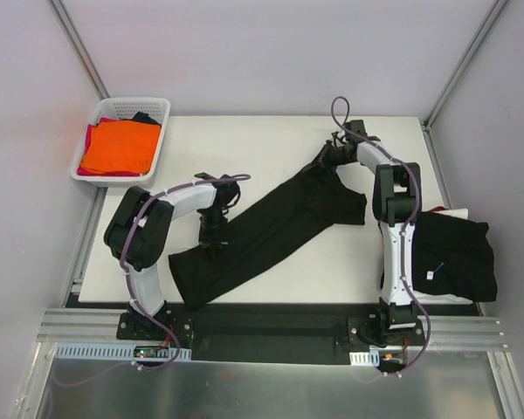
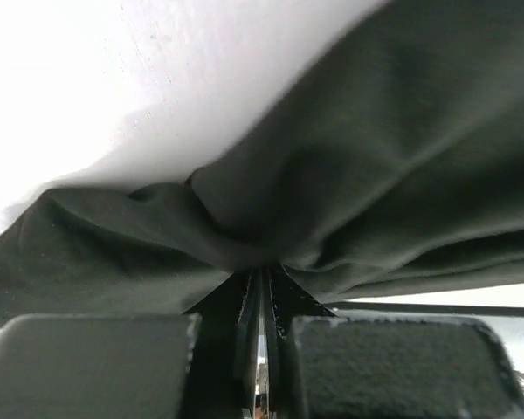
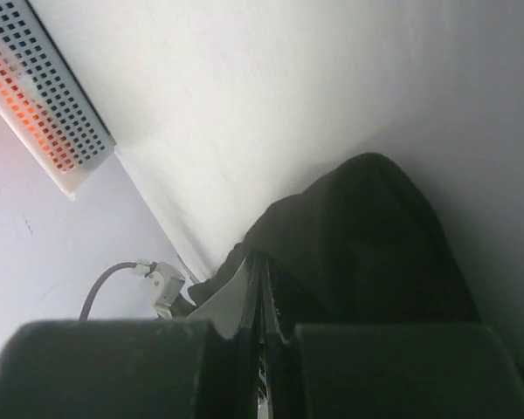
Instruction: Fold and stack the t-shirts
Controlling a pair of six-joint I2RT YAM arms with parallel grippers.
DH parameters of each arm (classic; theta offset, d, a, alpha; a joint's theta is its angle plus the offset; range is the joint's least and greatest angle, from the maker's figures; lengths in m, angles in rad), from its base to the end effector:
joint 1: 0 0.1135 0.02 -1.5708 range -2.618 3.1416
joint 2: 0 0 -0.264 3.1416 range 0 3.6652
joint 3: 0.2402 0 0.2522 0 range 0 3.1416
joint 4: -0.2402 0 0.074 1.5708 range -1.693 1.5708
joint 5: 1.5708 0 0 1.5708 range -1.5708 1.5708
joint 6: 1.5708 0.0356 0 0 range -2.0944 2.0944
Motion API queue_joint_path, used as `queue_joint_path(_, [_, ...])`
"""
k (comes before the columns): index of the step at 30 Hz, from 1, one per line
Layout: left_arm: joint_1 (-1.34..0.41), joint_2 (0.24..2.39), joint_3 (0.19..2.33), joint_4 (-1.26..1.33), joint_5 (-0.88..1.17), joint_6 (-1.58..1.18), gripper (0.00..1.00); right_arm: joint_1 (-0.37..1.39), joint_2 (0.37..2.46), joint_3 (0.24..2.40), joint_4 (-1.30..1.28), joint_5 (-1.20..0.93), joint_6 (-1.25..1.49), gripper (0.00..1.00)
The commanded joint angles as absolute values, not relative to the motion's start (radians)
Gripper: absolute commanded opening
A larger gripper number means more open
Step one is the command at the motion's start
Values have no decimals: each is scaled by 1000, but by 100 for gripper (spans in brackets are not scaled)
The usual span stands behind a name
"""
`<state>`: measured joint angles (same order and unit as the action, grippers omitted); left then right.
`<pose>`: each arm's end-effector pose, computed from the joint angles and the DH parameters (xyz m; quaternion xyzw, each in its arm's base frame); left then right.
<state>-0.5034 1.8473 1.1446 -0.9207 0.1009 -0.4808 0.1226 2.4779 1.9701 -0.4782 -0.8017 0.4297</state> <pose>0.2716 -0.1537 0.1457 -0.0100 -0.9983 0.0320 0.0470 0.5186 0.0897 0.1271 0.0237 0.8885 0.4318 0.1535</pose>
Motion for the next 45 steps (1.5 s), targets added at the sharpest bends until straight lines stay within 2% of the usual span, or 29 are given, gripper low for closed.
queue_joint_path(1, [-505,1796,1233,-953,100,-483,0,115,2308,1892,-423,-865,407,1])
queue_joint_path(11, [-511,1818,1563,-1051,25,-479,7,87,1944,1622,-526,-870,316,1])
queue_joint_path(14, [-518,1873,1624,-1051,43,-477,4,113,1873,1469,-571,-832,259,1])
queue_joint_path(16, [-522,1913,1640,-1051,55,-474,0,117,1818,1366,-565,-799,255,1])
queue_joint_path(19, [-522,1916,1622,-1045,72,-472,0,123,1749,1175,-508,-781,275,1])
queue_joint_path(24, [-525,1836,1462,-1019,69,-459,0,126,1663,955,-447,-718,320,1])
queue_joint_path(25, [-525,1813,1441,-1017,66,-454,0,127,1625,954,-474,-642,324,1])
queue_joint_path(26, [-525,1803,1404,-1016,49,-453,0,161,1609,985,-636,-512,302,1])
queue_joint_path(27, [-523,1783,1388,-1017,40,-443,0,188,1603,1088,-713,-241,251,1])
queue_joint_path(30, [-525,1760,1350,-1019,26,-443,0,271,1597,1190,-839,103,242,1])
queue_joint_path(36, [-525,1770,1364,-1017,38,-456,0,417,1695,1373,-951,456,256,1])
queue_joint_path(41, [-525,1772,1367,-1017,35,-453,0,512,1813,1431,-991,486,311,1])
queue_joint_path(45, [-525,1746,1329,-1009,22,-454,1,529,1873,1393,-913,333,347,1])
